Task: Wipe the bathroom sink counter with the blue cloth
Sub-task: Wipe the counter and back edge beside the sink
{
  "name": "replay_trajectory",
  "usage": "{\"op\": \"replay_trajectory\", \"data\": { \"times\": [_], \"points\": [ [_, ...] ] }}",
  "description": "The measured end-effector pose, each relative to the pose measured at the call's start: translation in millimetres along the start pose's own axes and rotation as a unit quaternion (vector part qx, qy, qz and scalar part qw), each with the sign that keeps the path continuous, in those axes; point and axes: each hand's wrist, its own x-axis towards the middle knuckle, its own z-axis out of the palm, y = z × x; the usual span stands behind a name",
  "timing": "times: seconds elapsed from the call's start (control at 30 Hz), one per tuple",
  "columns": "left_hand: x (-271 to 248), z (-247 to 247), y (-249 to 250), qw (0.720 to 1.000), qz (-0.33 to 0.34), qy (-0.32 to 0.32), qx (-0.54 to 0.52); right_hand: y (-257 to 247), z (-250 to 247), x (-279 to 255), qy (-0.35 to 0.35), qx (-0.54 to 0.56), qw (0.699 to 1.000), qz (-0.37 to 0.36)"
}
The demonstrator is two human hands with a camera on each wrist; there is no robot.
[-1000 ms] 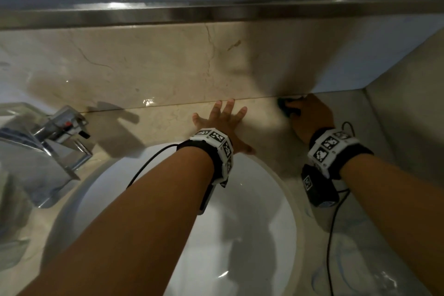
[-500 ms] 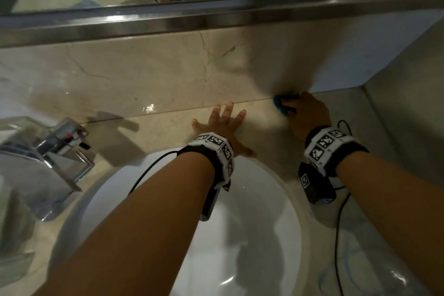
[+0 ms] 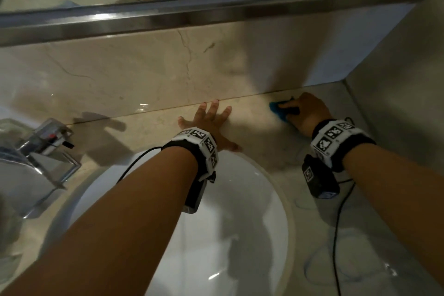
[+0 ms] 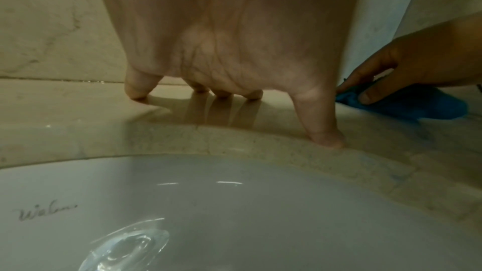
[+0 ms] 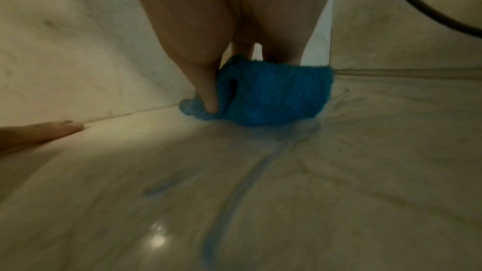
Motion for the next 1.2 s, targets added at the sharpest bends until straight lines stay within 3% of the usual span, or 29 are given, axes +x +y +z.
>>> {"op": "replay_trajectory", "data": {
  "times": [0.17,0.33,0.47,0.6,0.83,0.9,1.0,1.07,1.1,1.2],
  "points": [
    [-2.6,-0.9,4.8,1.000,-0.004,0.009,-0.001,-6.9,15.6,-27.0,0.031,-0.059,0.996,-0.051],
    [-9.3,0.5,29.4,0.999,0.007,0.042,-0.017,9.1,0.9,-38.9,-0.014,0.040,0.997,-0.071],
    [-7.7,8.9,49.9,1.000,0.023,0.008,0.000,9.6,5.8,-41.6,-0.028,0.017,0.996,-0.082],
    [-1.7,13.9,48.8,1.000,0.012,0.007,0.004,6.1,14.6,-30.5,0.002,0.011,0.996,-0.090],
    [0.7,15.7,46.5,1.000,0.010,0.007,-0.007,-4.8,10.9,3.7,0.005,-0.047,0.998,-0.035],
    [2.0,15.6,47.5,1.000,0.007,0.006,-0.006,-8.1,18.2,-7.8,-0.016,-0.035,0.997,-0.061],
    [1.5,13.7,48.3,1.000,0.004,0.000,0.004,-8.8,28.3,-40.9,0.025,0.001,0.982,-0.186],
    [1.8,12.8,48.4,1.000,0.005,0.000,0.005,-4.1,25.3,-42.8,0.016,0.017,0.975,-0.222],
    [1.8,12.9,48.2,1.000,0.005,0.002,0.005,-3.6,20.4,-37.1,0.006,0.004,0.977,-0.212],
    [1.5,15.1,46.9,1.000,0.010,0.011,0.001,0.5,3.0,-4.0,0.002,-0.062,0.994,-0.089]
  ]
}}
